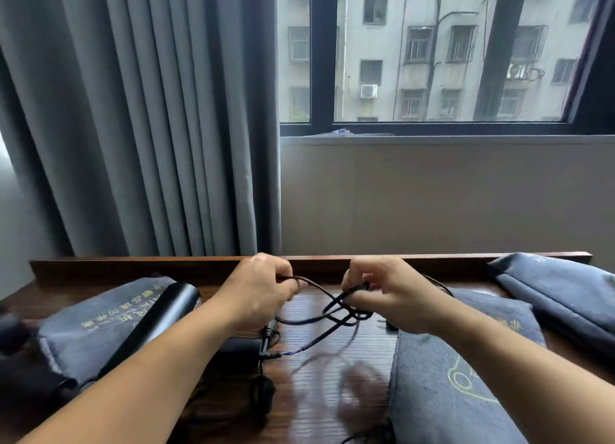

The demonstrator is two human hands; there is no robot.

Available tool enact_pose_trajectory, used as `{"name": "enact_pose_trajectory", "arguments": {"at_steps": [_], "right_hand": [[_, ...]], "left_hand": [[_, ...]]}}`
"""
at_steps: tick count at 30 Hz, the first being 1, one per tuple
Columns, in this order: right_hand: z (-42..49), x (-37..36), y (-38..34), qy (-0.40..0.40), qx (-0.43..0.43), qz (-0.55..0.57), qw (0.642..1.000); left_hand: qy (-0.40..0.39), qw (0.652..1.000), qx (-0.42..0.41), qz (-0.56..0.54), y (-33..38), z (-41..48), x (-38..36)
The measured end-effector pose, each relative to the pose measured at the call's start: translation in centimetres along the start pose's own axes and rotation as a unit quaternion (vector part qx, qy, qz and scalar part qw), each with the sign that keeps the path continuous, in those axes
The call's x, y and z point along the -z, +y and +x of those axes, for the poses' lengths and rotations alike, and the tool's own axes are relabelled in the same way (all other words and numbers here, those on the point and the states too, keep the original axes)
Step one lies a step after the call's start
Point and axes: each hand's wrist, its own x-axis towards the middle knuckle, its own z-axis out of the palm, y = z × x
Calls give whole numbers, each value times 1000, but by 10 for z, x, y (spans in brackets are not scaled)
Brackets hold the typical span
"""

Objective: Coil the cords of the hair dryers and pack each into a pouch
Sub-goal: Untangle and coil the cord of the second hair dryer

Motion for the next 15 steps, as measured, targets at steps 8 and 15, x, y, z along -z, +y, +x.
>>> {"name": "enact_pose_trajectory", "arguments": {"at_steps": [8,15], "right_hand": [[-1,-10,-7,87,17,-335,938],[3,0,2,125,-330,161,922]], "left_hand": [[-156,907,61,-386,9,-6,-26],[-196,895,11,-400,25,-3,-55]]}}
